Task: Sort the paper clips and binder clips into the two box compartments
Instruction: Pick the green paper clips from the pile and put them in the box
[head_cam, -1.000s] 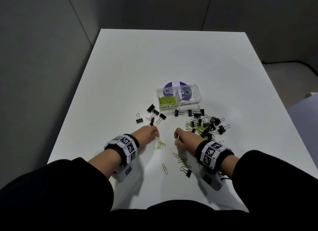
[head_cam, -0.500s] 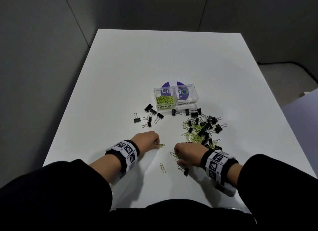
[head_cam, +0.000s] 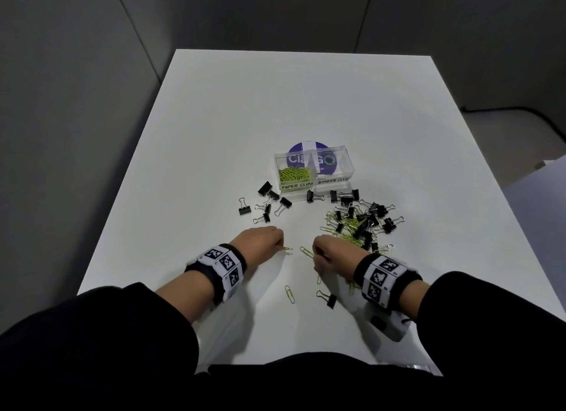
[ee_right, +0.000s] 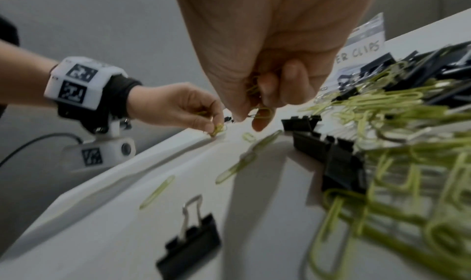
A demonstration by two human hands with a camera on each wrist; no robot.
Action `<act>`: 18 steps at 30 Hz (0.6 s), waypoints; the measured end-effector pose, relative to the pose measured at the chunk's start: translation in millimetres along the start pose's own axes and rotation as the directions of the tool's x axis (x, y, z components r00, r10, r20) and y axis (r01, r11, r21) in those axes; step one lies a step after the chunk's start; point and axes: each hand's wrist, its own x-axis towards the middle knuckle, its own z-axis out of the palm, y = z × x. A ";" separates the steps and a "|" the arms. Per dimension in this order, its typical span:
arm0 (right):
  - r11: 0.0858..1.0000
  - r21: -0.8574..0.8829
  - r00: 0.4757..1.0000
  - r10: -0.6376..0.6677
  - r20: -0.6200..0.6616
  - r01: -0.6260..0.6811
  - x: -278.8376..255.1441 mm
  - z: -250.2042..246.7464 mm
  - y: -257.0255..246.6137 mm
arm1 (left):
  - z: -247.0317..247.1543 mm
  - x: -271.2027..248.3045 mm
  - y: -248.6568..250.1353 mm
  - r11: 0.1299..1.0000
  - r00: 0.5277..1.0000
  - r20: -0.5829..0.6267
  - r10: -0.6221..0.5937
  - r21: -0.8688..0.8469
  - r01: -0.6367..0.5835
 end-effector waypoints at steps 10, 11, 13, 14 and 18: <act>0.999 0.009 0.999 0.037 0.033 -0.037 -14.4 -8.0 8.9 | 2.5 -4.6 5.6 0.985 0.998 0.001 -0.068 -0.160 0.068; 1.000 0.014 0.998 0.017 0.062 -0.018 -15.3 -6.0 7.7 | 1.8 -4.3 6.3 0.982 0.997 -0.015 -0.080 -0.172 0.076; 1.000 0.005 0.994 -0.022 0.107 0.021 -17.3 -1.3 2.9 | -0.3 -3.4 7.3 0.981 0.995 -0.038 -0.092 -0.173 0.084; 0.999 -0.026 0.993 -0.036 0.111 0.040 -17.7 1.9 1.0 | -1.3 -2.9 7.6 0.982 0.994 -0.042 -0.097 -0.167 0.089; 0.982 -0.170 0.995 -0.076 0.068 0.087 -17.3 11.0 -1.9 | -3.9 1.2 7.2 0.966 0.988 -0.066 -0.139 -0.230 0.121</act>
